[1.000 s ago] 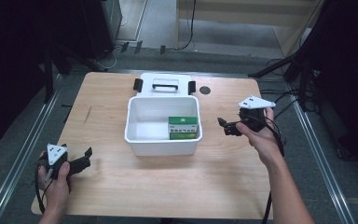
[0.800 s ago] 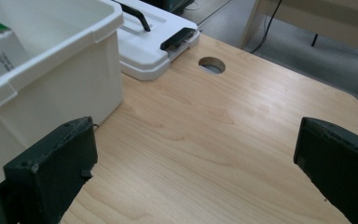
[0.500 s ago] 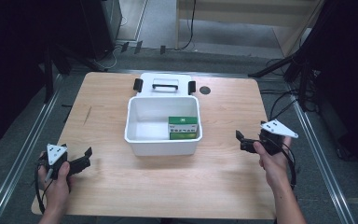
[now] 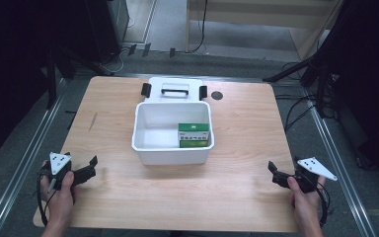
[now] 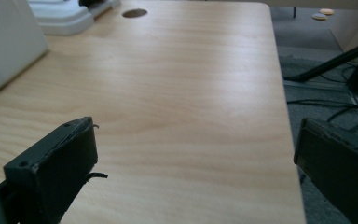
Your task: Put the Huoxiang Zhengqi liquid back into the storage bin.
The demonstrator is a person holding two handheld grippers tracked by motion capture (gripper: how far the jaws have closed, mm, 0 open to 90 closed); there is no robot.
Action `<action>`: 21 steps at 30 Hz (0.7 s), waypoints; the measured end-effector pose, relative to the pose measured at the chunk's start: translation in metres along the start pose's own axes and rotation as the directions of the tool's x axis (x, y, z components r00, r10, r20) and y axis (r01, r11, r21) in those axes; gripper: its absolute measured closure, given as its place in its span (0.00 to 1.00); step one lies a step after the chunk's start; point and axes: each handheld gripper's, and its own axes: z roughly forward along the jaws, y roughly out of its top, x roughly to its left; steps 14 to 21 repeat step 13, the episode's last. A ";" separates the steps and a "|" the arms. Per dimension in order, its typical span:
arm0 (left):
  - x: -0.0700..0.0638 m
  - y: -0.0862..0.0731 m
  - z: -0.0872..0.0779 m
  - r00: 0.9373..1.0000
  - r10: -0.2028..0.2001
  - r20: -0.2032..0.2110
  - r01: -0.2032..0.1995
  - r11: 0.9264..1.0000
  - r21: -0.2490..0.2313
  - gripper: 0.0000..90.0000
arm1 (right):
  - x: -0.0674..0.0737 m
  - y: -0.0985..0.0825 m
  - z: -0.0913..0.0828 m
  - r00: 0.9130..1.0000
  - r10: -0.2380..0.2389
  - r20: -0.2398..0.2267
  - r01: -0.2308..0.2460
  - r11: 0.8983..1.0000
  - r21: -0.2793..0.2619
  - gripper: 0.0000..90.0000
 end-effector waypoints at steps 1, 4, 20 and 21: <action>0.000 0.000 0.000 1.000 0.000 0.000 0.000 1.000 -0.001 0.08 | -0.002 -0.005 -0.003 1.000 -0.004 0.008 0.004 1.000 0.005 0.00; 0.000 0.000 0.000 1.000 -0.002 -0.001 0.002 1.000 0.000 0.08 | -0.007 -0.012 -0.010 1.000 0.016 0.016 -0.016 1.000 -0.005 0.00; -0.001 0.000 0.000 1.000 0.008 -0.005 -0.008 1.000 0.002 0.08 | -0.003 -0.020 -0.015 1.000 -0.005 0.026 0.007 0.999 -0.053 0.00; -0.001 0.000 0.000 1.000 0.008 -0.005 -0.008 1.000 0.002 0.08 | -0.003 -0.020 -0.015 1.000 -0.005 0.026 0.007 0.999 -0.053 0.00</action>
